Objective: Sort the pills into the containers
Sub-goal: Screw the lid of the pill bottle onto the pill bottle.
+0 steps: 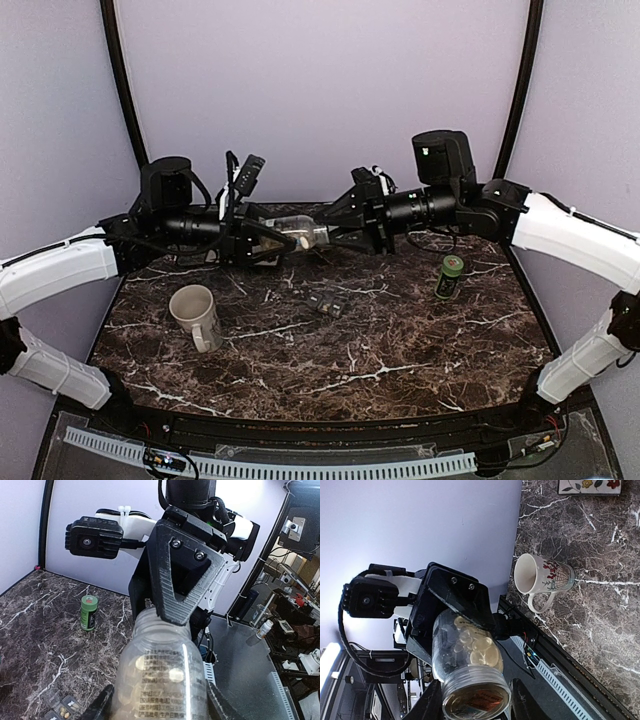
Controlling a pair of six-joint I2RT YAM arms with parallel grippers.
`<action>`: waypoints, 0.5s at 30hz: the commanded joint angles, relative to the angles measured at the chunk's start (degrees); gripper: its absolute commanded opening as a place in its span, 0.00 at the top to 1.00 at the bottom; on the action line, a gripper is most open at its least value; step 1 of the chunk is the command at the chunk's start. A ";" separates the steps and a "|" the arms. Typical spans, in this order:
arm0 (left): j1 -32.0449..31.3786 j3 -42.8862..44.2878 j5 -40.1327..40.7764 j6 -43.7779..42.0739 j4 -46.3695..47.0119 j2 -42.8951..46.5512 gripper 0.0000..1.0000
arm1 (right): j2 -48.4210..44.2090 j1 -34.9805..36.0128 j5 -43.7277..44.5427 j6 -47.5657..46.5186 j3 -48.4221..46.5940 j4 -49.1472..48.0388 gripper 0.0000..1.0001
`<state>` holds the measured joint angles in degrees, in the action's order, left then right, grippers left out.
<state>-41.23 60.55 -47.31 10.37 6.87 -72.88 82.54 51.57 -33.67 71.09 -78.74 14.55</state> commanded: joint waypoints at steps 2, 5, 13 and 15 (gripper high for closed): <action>-5.65 2.50 7.01 -7.12 4.11 0.71 1.00 | 3.77 3.32 -5.50 3.45 2.54 -7.19 0.91; -5.95 2.25 8.73 -8.80 3.46 1.52 1.00 | 3.82 3.36 -5.87 3.93 2.71 -7.33 0.92; -6.01 -0.73 12.39 -8.97 5.79 4.07 1.00 | 4.42 3.34 -6.06 3.99 1.76 -6.71 0.93; -5.98 -1.78 12.97 -8.19 6.96 4.58 1.00 | 4.47 3.27 -5.97 3.86 1.58 -6.56 0.93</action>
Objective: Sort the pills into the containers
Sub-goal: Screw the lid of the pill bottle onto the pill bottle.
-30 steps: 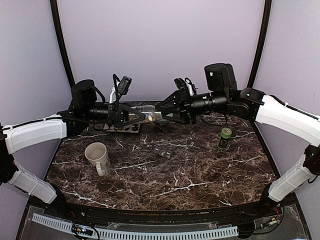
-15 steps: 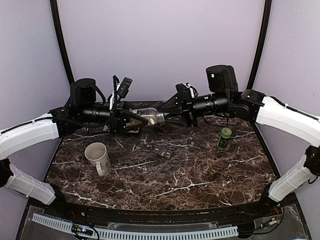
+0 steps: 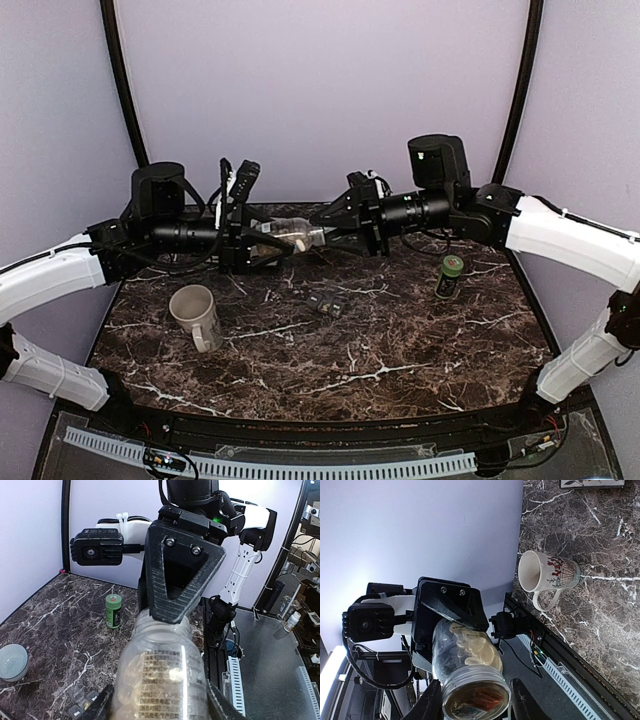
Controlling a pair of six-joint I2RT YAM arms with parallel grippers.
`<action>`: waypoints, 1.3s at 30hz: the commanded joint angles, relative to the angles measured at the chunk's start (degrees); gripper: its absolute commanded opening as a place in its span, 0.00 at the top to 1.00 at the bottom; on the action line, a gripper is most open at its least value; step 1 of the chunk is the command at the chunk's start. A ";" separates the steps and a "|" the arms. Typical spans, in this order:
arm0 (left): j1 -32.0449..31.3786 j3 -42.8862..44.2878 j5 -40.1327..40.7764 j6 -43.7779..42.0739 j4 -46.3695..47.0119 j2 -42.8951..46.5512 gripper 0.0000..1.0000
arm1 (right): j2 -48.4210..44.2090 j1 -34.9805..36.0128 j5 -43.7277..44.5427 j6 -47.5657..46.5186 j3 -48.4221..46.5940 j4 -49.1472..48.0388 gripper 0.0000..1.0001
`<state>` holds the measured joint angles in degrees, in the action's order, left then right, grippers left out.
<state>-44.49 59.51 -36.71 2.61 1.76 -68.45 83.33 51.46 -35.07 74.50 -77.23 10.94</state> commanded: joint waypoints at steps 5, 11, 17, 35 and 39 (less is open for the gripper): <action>-2.71 -1.53 1.58 1.49 12.92 -0.03 1.00 | 3.60 3.38 -4.12 -0.81 -0.66 -2.14 0.86; -2.64 -1.58 0.14 3.75 13.22 -0.81 1.00 | 3.18 3.35 -2.43 -4.62 -2.75 0.70 0.62; -2.63 -2.35 0.19 5.03 13.60 -0.64 1.00 | 2.07 3.29 -0.27 -7.35 -3.92 2.93 0.48; -1.18 -2.31 -1.08 9.13 13.90 -1.35 1.00 | -2.55 3.38 8.05 -17.53 -5.39 12.58 0.38; -0.55 -1.57 -2.36 10.48 13.66 -2.20 1.00 | -3.46 3.39 9.53 -20.40 -5.40 14.43 0.37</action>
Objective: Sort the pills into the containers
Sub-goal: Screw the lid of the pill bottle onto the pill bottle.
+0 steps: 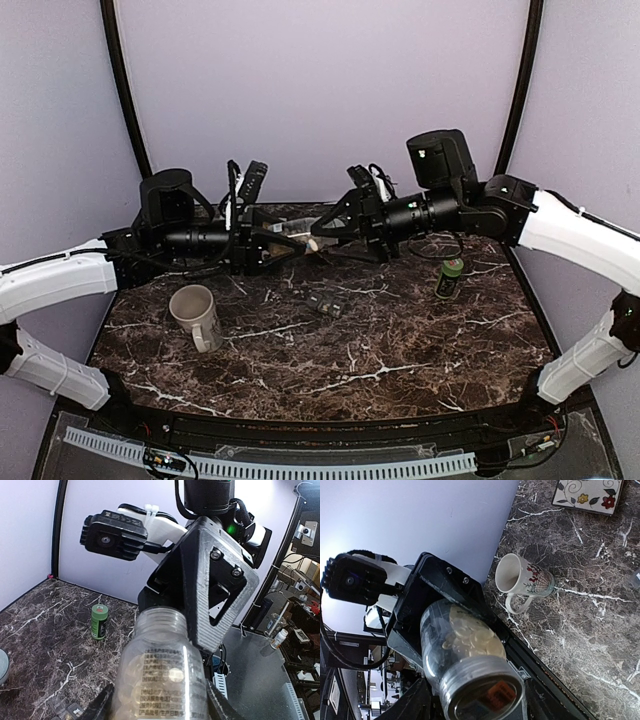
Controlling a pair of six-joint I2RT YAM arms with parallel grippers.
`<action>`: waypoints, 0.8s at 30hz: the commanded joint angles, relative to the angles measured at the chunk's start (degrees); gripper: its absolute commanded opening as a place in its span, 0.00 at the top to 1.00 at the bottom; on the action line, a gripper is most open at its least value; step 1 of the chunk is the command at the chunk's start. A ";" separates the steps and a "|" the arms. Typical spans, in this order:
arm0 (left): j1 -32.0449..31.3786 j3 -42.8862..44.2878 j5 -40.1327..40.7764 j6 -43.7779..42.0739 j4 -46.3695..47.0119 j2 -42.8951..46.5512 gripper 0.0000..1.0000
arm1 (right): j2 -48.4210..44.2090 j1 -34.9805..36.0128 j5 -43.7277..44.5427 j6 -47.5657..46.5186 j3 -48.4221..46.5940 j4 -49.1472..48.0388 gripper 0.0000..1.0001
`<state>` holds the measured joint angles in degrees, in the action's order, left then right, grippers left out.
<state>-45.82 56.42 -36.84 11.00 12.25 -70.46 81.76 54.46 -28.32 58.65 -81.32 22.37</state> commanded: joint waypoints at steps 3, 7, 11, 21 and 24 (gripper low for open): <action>1.26 2.04 -3.47 3.27 3.17 -0.93 1.00 | -2.17 0.39 2.95 -6.61 -1.17 3.76 0.35; 1.83 2.62 -4.91 4.82 3.41 -2.05 1.00 | -2.30 0.63 3.26 -9.65 -1.41 5.41 0.34; 2.69 2.86 -7.06 6.87 4.26 -2.90 1.00 | -2.30 1.20 3.59 -12.86 -2.03 8.02 0.33; 6.13 3.06 -16.89 16.83 10.06 -6.75 1.00 | -6.73 2.61 12.14 -26.69 -1.65 15.35 0.32; 6.82 4.10 -21.76 20.52 11.92 -9.20 1.00 | -8.67 3.08 14.89 -31.00 -1.22 15.53 0.32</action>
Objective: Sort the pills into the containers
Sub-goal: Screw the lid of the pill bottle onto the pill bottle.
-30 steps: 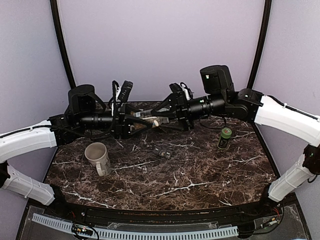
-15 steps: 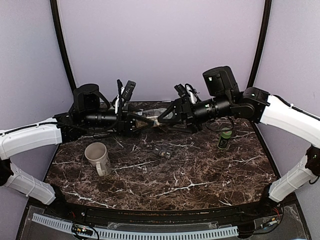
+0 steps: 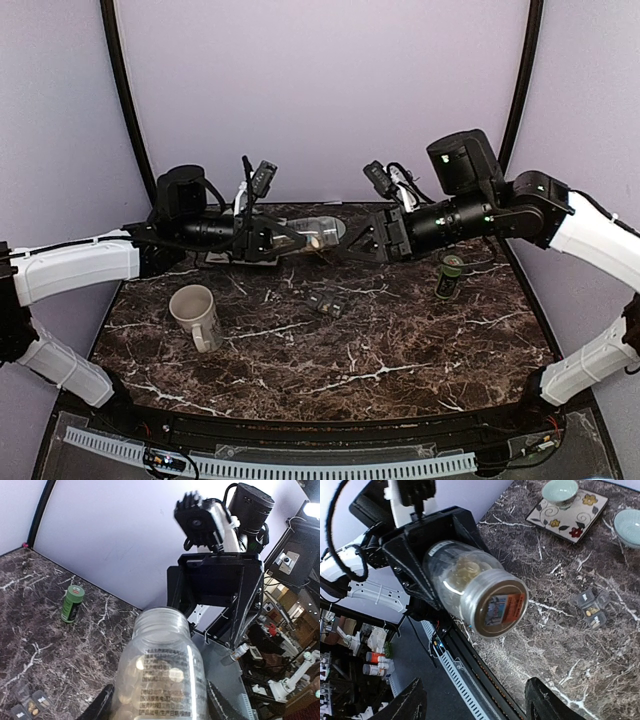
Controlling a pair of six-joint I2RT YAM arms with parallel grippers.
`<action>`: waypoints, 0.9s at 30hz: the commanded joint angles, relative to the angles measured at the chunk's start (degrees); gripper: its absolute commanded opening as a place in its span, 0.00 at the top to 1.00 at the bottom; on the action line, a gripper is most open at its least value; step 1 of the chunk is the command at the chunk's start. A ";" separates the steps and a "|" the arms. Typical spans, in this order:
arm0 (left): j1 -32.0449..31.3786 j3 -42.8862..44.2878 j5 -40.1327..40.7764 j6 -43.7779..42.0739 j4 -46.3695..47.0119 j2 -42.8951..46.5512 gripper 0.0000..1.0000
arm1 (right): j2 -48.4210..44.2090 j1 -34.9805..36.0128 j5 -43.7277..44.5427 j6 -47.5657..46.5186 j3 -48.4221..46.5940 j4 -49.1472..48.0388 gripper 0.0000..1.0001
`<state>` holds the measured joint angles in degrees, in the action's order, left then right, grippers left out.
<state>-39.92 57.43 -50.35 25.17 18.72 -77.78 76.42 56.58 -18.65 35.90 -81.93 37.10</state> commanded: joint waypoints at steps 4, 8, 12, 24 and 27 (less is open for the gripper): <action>1.23 4.41 -13.61 11.28 8.45 -5.09 1.00 | -3.36 1.74 6.95 -13.44 -1.66 2.77 0.32; 1.38 4.94 -16.89 16.19 12.97 -7.35 1.00 | -2.48 3.03 8.30 -16.88 -2.26 3.28 0.31; 1.43 5.06 -19.01 21.12 17.11 -8.78 1.00 | -1.93 3.60 10.40 -19.11 -2.47 3.25 0.30; 1.50 4.36 -23.59 30.43 26.06 -11.73 1.00 | -0.20 3.74 10.99 -22.00 -4.06 1.70 0.30; 1.44 4.36 -23.88 30.77 26.17 -11.93 1.00 | 0.25 3.84 10.07 -22.18 -4.58 1.50 0.30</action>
<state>-38.76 60.77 -71.88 53.76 40.71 -90.06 75.94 59.92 -7.90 15.05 -84.23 40.34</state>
